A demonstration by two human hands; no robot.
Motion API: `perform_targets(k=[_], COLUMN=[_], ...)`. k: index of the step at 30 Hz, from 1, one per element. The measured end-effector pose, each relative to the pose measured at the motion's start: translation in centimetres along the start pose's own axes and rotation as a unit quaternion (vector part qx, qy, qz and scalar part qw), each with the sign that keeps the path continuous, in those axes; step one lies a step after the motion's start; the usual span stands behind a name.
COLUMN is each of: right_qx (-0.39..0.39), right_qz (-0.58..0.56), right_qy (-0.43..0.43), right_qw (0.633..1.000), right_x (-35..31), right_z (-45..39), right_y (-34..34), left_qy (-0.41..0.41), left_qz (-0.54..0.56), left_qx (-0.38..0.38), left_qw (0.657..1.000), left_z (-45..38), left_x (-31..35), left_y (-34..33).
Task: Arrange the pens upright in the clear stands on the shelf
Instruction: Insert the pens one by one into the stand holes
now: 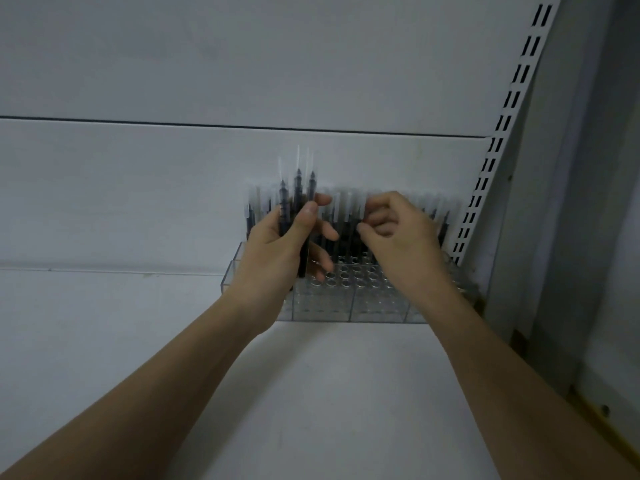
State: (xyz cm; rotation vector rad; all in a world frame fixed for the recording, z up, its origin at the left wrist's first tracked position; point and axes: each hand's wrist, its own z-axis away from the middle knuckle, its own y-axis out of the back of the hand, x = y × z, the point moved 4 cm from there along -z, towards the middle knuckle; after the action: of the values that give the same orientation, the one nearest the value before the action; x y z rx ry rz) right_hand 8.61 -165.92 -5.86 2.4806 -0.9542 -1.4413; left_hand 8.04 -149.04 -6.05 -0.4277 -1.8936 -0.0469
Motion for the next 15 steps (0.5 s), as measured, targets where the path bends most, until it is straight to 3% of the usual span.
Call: perform_targets(k=[9,12,15], right_qx=[-0.010,0.041,0.017], right_qz=[0.106,0.021,-0.106], right_qy=[0.002,0.020,0.020], right_qw=[0.994,0.999,0.994], right_x=[-0.6,-1.4,-2.2], right_z=[0.0,0.0,0.2], right_y=[0.6,1.6,1.5], left_qy=[0.028,0.037,0.045], left_qz=[-0.008,-0.018,-0.019], left_qx=[-0.033,-0.033,-0.046], left_qw=[0.999,0.999,0.998], left_z=[0.2,0.2,0.4], left_x=[-0.2,-0.2,-0.4], left_y=[-0.5,-0.5,-0.7])
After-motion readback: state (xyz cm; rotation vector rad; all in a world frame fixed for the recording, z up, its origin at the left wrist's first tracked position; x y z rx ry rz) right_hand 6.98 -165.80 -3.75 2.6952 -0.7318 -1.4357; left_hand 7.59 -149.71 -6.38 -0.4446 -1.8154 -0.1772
